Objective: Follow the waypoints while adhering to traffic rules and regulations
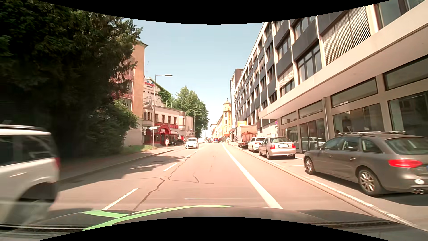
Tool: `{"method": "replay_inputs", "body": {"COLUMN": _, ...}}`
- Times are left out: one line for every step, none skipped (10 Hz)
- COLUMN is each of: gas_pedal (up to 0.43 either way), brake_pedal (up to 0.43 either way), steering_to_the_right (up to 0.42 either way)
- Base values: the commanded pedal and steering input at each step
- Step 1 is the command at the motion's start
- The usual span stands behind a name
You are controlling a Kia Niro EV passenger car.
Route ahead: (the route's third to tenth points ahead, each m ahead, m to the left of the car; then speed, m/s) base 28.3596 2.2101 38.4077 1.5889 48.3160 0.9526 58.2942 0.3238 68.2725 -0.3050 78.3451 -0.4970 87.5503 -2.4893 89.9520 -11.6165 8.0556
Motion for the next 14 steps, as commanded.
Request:
{"method": "replay_inputs", "body": {"gas_pedal": 0.240, "brake_pedal": 0.000, "steering_to_the_right": 0.003}}
{"method": "replay_inputs", "body": {"gas_pedal": 0.240, "brake_pedal": 0.000, "steering_to_the_right": 0.004}}
{"method": "replay_inputs", "body": {"gas_pedal": 0.240, "brake_pedal": 0.000, "steering_to_the_right": 0.004}}
{"method": "replay_inputs", "body": {"gas_pedal": 0.240, "brake_pedal": 0.000, "steering_to_the_right": 0.003}}
{"method": "replay_inputs", "body": {"gas_pedal": 0.240, "brake_pedal": 0.000, "steering_to_the_right": 0.003}}
{"method": "replay_inputs", "body": {"gas_pedal": 0.240, "brake_pedal": 0.000, "steering_to_the_right": 0.003}}
{"method": "replay_inputs", "body": {"gas_pedal": 0.240, "brake_pedal": 0.000, "steering_to_the_right": 0.003}}
{"method": "replay_inputs", "body": {"gas_pedal": 0.228, "brake_pedal": 0.000, "steering_to_the_right": 0.003}}
{"method": "replay_inputs", "body": {"gas_pedal": 0.228, "brake_pedal": 0.000, "steering_to_the_right": 0.003}}
{"method": "replay_inputs", "body": {"gas_pedal": 0.228, "brake_pedal": 0.000, "steering_to_the_right": 0.003}}
{"method": "replay_inputs", "body": {"gas_pedal": 0.220, "brake_pedal": 0.000, "steering_to_the_right": 0.003}}
{"method": "replay_inputs", "body": {"gas_pedal": 0.220, "brake_pedal": 0.000, "steering_to_the_right": 0.002}}
{"method": "replay_inputs", "body": {"gas_pedal": 0.220, "brake_pedal": 0.000, "steering_to_the_right": 0.000}}
{"method": "replay_inputs", "body": {"gas_pedal": 0.220, "brake_pedal": 0.000, "steering_to_the_right": -0.001}}
